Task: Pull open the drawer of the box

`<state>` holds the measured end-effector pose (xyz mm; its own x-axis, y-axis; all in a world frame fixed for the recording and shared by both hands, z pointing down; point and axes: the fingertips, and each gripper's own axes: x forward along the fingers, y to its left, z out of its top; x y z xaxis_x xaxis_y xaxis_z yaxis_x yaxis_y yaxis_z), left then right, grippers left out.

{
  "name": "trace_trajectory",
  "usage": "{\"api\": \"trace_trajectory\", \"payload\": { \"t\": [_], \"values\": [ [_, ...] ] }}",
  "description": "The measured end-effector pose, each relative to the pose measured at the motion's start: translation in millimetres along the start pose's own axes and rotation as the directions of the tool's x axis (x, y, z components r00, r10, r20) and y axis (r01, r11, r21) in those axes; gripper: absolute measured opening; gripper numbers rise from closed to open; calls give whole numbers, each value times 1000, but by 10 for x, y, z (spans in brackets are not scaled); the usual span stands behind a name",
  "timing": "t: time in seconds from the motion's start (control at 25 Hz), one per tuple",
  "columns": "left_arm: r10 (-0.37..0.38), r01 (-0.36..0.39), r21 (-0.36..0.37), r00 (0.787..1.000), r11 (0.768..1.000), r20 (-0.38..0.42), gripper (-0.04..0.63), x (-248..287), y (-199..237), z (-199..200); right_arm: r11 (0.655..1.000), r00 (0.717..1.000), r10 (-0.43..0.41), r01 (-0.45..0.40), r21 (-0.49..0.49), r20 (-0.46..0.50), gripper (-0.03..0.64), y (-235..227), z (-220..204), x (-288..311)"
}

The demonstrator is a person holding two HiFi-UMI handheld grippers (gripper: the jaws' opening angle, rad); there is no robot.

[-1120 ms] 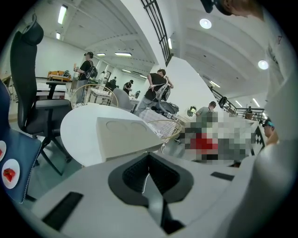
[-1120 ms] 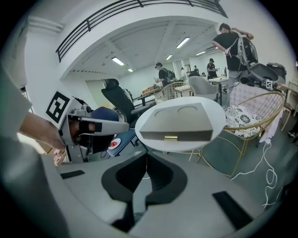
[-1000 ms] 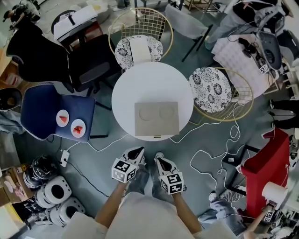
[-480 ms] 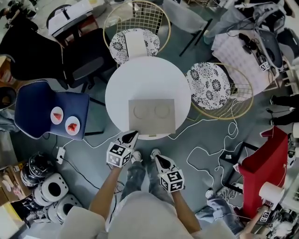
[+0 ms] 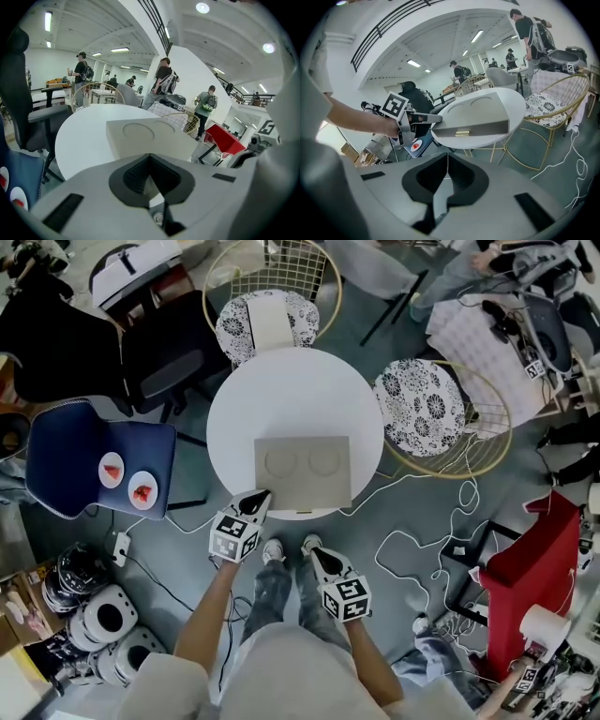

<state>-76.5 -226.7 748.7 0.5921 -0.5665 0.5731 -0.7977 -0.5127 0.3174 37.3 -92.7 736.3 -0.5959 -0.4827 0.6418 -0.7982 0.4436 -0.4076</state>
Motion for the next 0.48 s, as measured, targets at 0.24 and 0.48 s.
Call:
{"api": "trace_trajectory", "payload": {
  "t": [0.24,0.48],
  "values": [
    [-14,14,-1,1000,1000,9,12,5,5,-3,998,1000,18,-18,58,-3,18,-19,3,163],
    [-26,26,18,1000,999,5,11,-5,-4,-5,836,977,106,-187,516,184,60,-12,229,336]
  ]
}}
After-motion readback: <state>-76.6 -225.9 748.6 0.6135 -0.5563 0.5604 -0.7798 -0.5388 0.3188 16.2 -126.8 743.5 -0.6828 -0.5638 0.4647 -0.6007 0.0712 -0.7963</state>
